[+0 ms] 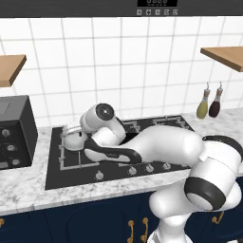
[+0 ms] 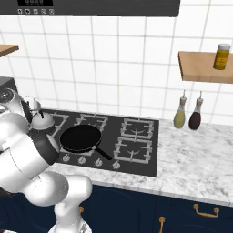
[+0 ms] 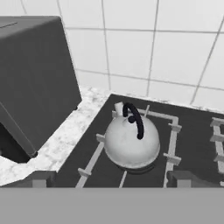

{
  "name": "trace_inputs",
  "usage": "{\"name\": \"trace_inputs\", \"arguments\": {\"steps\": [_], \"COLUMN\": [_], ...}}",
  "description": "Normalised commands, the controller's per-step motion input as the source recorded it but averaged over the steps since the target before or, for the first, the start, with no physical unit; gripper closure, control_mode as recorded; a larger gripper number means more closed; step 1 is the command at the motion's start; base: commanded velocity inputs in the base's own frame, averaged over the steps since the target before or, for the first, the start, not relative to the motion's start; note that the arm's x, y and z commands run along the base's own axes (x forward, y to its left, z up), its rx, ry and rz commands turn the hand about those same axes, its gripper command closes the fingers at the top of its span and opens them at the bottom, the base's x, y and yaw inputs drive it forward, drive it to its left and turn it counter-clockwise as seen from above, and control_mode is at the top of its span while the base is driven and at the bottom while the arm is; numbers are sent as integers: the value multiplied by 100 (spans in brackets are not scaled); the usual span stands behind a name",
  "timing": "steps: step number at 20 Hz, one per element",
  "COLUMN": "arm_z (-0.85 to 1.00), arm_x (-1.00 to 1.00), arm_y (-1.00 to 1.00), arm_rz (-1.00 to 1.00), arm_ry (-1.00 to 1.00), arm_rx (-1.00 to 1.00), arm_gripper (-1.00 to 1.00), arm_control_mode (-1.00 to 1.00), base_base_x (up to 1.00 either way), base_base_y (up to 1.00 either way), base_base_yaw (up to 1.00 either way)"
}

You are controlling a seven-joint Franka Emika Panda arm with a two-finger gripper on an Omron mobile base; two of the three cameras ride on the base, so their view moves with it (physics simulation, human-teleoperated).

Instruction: Pick the kettle from the counter and place it on a stove burner. Then turn the burner on.

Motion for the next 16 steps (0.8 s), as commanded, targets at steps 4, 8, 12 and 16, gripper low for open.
{"name": "trace_inputs", "arguments": {"steps": [4, 8, 12, 16], "arm_z": [56, 9, 0, -1], "arm_x": [-57, -53, -51, -36], "arm_y": [-31, -29, -18, -2], "arm_rz": [-10, -9, -10, -10], "arm_ry": [23, 28, 26, 26], "arm_rx": [3, 0, 0, 0], "arm_gripper": [-100, -100, -100, -100], "arm_control_mode": [-100, -100, -100, -100], "base_base_x": [0, 0, 0, 0], "base_base_y": [0, 0, 0, 0], "base_base_yaw": [0, 0, 0, 0]}}
